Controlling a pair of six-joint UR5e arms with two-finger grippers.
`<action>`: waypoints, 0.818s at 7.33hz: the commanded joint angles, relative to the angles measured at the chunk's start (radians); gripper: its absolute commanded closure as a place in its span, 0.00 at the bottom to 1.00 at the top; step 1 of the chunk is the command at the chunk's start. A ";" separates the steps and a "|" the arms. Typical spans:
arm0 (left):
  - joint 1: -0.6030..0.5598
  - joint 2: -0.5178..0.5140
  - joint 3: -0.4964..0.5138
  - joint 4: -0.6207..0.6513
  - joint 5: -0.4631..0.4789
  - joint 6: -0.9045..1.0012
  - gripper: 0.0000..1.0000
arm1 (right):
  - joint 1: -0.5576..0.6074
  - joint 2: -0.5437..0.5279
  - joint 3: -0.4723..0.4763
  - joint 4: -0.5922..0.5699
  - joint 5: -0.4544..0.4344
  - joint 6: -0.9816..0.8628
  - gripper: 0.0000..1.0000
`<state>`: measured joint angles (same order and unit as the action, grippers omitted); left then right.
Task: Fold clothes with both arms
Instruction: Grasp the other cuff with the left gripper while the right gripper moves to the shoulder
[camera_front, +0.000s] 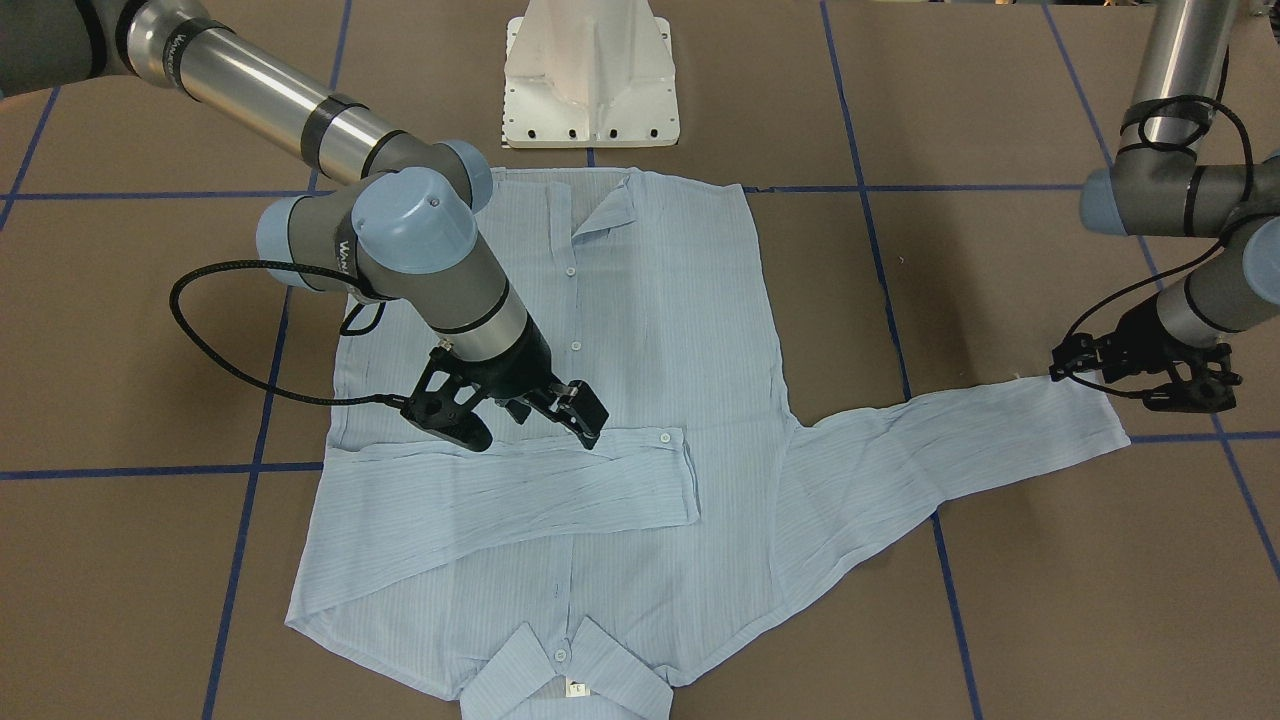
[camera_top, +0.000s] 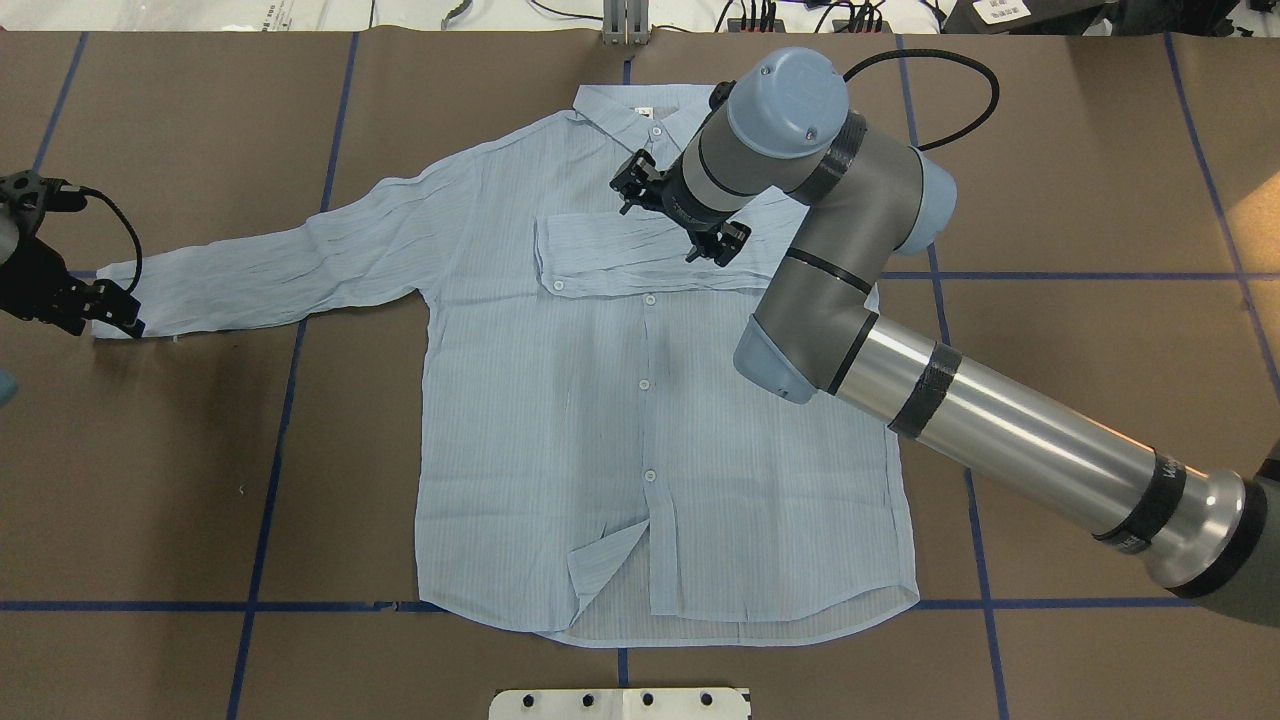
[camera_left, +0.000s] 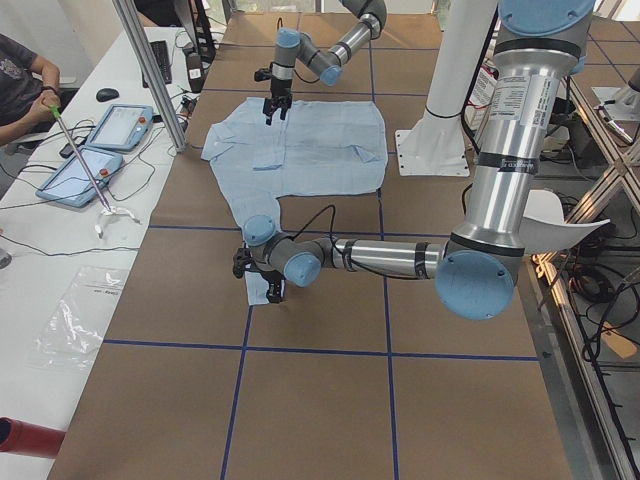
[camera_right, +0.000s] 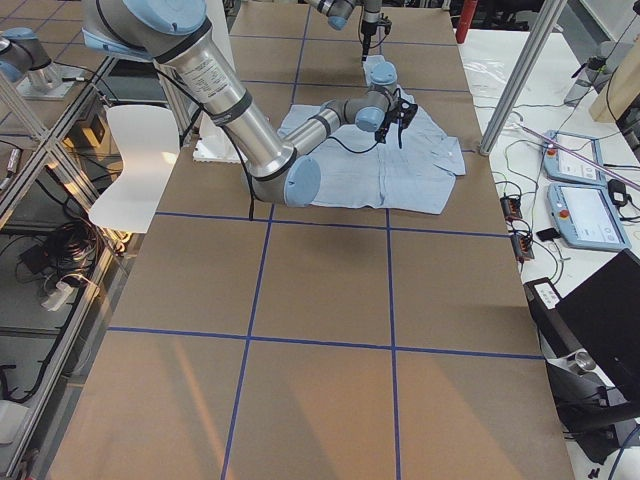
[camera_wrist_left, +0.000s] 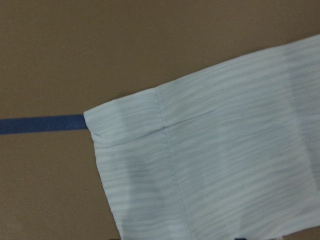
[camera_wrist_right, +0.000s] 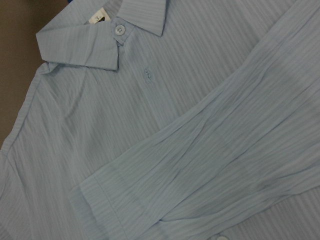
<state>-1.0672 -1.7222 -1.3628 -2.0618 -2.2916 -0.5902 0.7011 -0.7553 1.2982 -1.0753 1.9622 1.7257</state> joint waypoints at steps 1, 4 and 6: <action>0.000 0.006 -0.002 -0.001 0.006 -0.002 0.37 | 0.000 0.001 0.006 -0.002 0.000 0.003 0.00; -0.004 0.012 -0.004 -0.006 0.030 -0.008 0.88 | 0.000 -0.019 0.032 -0.002 0.000 0.003 0.00; -0.004 0.009 -0.009 -0.003 0.044 -0.013 1.00 | 0.000 -0.026 0.039 0.000 0.000 0.003 0.00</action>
<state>-1.0706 -1.7112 -1.3686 -2.0671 -2.2553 -0.5983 0.7010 -0.7777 1.3333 -1.0759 1.9620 1.7289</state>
